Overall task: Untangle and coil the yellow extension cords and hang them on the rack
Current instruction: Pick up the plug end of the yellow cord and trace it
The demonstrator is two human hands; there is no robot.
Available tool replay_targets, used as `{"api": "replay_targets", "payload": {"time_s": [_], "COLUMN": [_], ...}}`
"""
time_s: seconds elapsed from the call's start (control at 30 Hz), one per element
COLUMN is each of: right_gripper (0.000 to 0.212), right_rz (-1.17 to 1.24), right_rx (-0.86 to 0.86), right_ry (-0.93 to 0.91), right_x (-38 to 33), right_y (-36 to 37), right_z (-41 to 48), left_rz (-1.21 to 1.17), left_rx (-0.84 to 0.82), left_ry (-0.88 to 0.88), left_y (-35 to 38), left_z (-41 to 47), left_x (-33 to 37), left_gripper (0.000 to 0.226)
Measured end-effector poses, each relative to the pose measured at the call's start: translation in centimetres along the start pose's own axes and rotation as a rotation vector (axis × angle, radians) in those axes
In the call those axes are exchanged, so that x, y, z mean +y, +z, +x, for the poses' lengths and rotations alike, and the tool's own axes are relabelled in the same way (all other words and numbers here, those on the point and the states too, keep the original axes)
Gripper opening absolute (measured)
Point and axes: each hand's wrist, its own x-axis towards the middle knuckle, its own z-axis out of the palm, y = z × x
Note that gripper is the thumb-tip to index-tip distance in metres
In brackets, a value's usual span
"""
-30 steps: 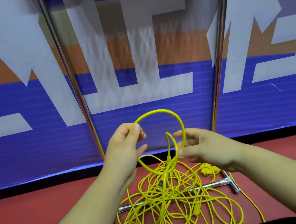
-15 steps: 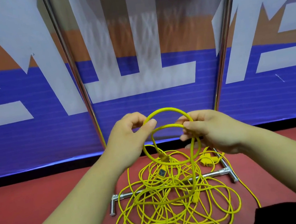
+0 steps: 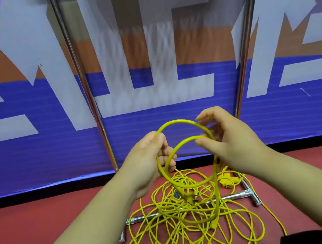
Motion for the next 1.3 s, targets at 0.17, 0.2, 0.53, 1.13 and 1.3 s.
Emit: {"api": "replay_targets", "payload": {"time_s": [0.17,0.2,0.53,1.13,1.3], "right_gripper": [0.037,0.035,0.027,0.024,0.029], "right_rz": [-0.428,-0.439,-0.012,1.106,0.984], "right_rx": [-0.075,-0.135,-0.381,0.191,0.407], "right_ry": [-0.437,-0.428,-0.186,0.412,0.642], "right_x": [-1.2,-1.3,-1.9,-0.6,3.0], "right_y": [0.7,0.9,-0.5,-3.4,-3.4], "right_z": [-0.2,-0.2,-0.4,2.9,3.5], "left_rz": [0.030,0.042,0.122,0.168,0.152], "left_rx": [0.022,0.023,0.155,0.277,0.230], "left_ry": [0.054,0.060,0.087,-0.298,-0.298], "left_y": [0.2,0.1,-1.4,-4.7,-4.1], "left_z": [0.0,0.0,0.5,3.4,3.4], "left_x": [0.0,-0.1,-0.4,-4.8,-5.0], "left_gripper": [0.029,0.029,0.031,0.024,0.023]}}
